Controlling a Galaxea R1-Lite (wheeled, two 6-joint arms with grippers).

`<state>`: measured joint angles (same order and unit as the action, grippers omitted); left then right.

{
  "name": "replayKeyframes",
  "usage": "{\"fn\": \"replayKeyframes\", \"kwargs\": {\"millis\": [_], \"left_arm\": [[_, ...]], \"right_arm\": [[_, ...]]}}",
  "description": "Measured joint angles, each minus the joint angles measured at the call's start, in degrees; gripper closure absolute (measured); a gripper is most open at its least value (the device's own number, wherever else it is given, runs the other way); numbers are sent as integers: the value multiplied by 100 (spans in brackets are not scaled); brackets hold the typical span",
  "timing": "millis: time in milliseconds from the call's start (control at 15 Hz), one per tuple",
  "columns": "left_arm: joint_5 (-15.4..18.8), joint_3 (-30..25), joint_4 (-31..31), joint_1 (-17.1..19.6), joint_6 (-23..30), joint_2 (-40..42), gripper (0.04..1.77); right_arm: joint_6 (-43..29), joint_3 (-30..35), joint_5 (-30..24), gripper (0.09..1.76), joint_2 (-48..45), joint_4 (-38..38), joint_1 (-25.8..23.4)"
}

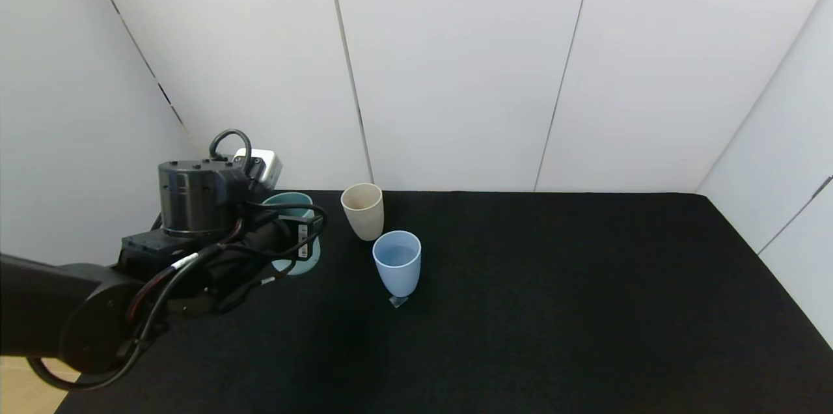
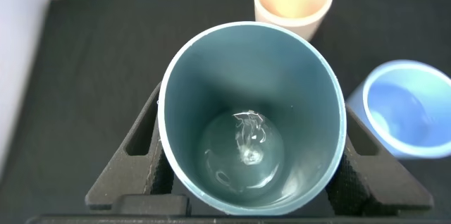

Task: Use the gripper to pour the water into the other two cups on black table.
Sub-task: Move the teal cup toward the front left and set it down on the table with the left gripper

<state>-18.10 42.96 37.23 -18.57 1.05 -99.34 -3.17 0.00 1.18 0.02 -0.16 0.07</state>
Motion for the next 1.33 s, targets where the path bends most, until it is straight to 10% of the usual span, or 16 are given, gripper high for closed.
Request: {"fn": "replayKeyframes", "kwargs": {"millis": [600,1333], "left_arm": [[341,-2544,2428,-23,138,255,65],[819,-4118,5218,-23,261,-1443,65]], "right_arm": [[1,0,0,14,0,0,0],[1,0,0,14,0,0,0]]}}
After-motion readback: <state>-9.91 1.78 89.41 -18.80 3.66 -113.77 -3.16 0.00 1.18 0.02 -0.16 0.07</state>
